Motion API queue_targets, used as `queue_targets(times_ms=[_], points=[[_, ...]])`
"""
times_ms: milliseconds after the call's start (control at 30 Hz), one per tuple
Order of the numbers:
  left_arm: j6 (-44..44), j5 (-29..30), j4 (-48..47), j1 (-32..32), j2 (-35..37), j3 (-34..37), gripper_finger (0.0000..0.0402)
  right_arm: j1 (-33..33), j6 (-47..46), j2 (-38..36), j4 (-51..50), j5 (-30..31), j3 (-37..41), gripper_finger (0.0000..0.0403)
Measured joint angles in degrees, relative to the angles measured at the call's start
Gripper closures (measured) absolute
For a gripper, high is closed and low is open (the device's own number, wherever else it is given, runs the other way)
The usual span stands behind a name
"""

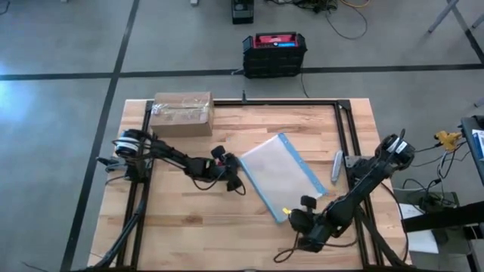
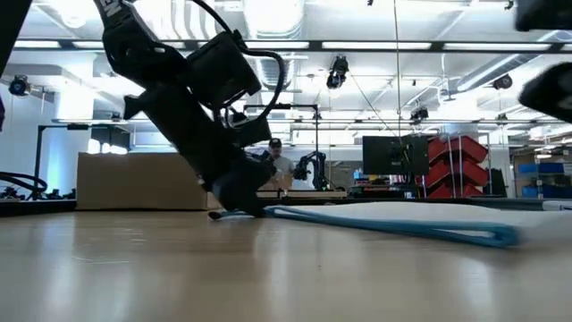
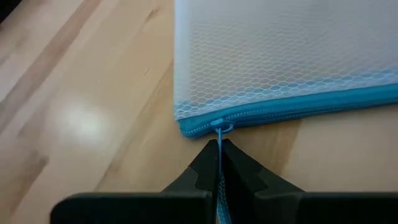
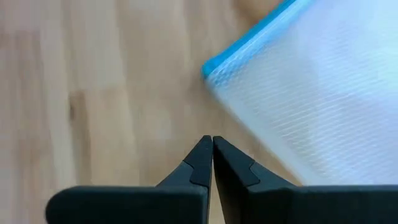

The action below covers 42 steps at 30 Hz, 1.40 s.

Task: Unpack boxes
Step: Open the transparent zip bag

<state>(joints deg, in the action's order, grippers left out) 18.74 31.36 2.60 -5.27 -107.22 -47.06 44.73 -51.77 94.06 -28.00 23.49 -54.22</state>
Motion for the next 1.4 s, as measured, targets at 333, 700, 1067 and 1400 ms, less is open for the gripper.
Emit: queue_targets(times_ms=[333, 700, 1067, 1400], points=[[1.5, -2.6, -9.1, -4.3, 7.0, 2.4, 0.0401, -15.8, 23.5, 7.0, 16.9, 1.7, 0.0, 0.0403], [7.1, -2.3, -12.4, -4.0, 16.4, 13.4, 0.0401, -12.7, 19.0, 9.9, 10.7, -8.6, 0.0, 0.0403], [-1.3, -1.8, 12.6, -3.4, 21.2, 20.2, 0.0401, -15.9, 23.0, 2.5, 8.6, 1.6, 0.6, 0.0403], [-12.8, -0.4, 26.2, 6.9, 9.6, 10.5, 0.0401, -24.3, 24.8, -1.4, 2.6, 0.6, 0.6, 0.0403]])
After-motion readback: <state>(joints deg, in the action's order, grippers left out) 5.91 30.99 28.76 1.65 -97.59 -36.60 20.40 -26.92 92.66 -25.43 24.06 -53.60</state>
